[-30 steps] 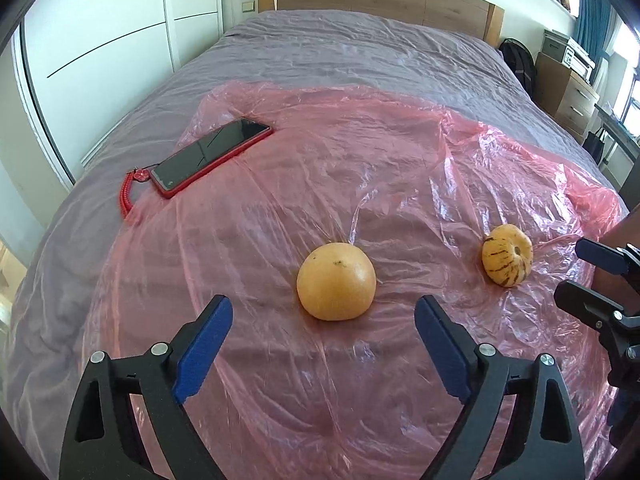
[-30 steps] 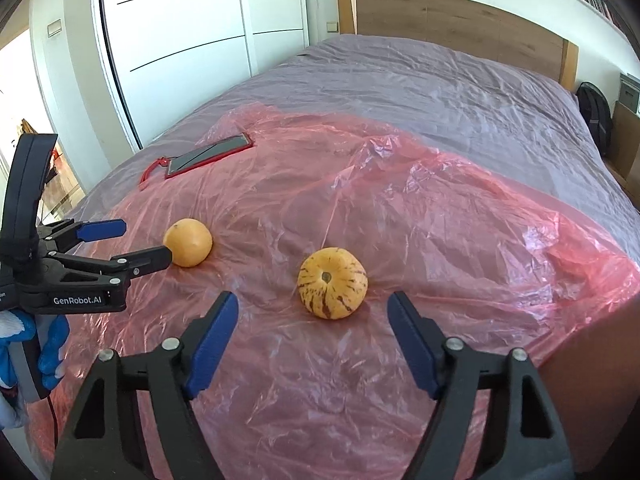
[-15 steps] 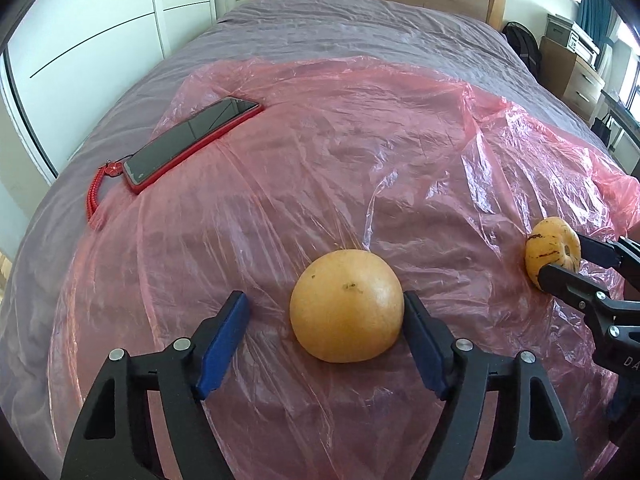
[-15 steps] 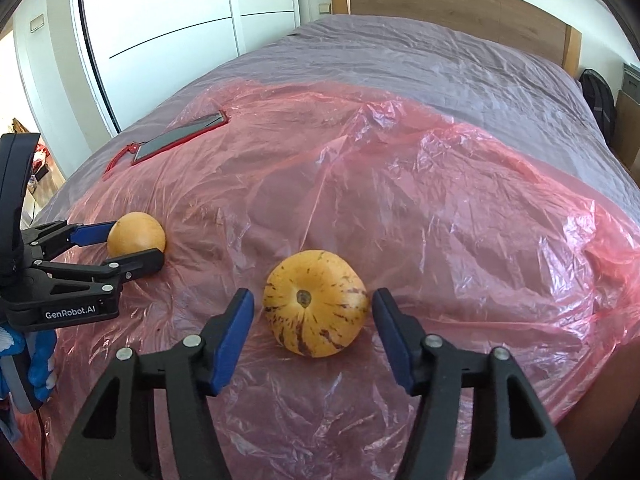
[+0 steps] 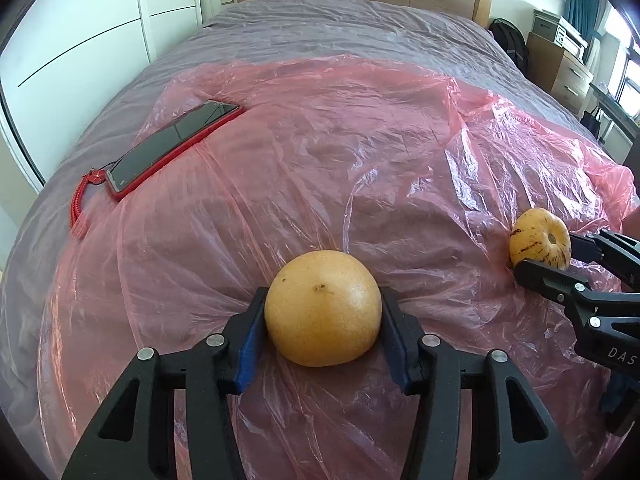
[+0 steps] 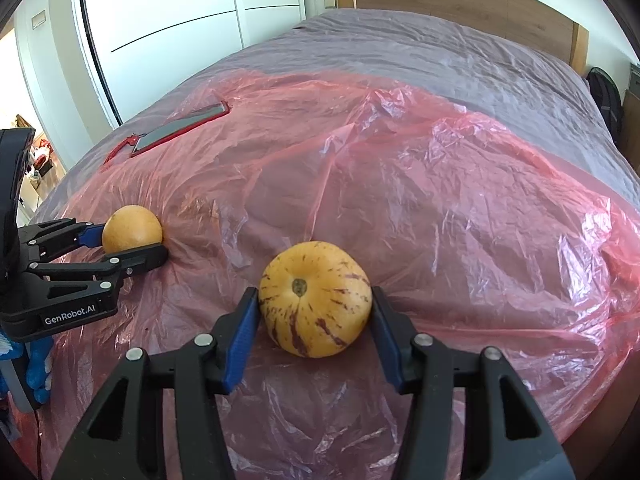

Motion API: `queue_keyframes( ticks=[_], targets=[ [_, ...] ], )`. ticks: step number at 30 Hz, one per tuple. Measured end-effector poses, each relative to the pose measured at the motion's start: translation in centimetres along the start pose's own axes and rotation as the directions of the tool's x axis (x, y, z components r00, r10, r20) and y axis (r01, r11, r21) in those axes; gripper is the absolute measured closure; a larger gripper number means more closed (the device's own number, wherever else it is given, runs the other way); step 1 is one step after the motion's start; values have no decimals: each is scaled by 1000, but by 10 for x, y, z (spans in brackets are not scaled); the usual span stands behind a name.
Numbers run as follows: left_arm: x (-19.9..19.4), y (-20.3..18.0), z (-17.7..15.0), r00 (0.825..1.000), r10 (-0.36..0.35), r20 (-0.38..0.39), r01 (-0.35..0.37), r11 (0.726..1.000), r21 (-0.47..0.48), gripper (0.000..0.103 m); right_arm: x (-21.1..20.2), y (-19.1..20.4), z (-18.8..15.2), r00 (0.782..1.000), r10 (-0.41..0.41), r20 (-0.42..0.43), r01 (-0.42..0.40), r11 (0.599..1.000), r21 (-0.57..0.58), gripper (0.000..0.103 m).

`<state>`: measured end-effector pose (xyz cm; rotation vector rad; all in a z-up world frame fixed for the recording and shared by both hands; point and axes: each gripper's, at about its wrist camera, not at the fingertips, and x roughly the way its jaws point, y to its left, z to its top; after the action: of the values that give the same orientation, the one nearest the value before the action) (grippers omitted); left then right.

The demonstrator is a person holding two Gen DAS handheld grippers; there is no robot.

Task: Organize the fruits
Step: 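Close left gripper on the grapefruit while right gripper closes on the striped gourd, then lift and carry the grapefruit with left gripper while right gripper carries the gourd to the tray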

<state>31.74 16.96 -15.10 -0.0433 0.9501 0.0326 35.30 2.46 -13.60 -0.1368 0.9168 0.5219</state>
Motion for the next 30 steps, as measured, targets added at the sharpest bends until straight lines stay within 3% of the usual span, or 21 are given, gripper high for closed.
queue_keyframes(
  ticks=[17,30],
  targets=[
    [-67,11,17,994,2,106,2,999,-43,57,-57,9,10,998,22,58,-23,1000,15,29],
    [-147,0,-14,987,-15,161,22,999,-43,57,-144,40,-6,995,41,96,-39,999,-25,29]
  ],
)
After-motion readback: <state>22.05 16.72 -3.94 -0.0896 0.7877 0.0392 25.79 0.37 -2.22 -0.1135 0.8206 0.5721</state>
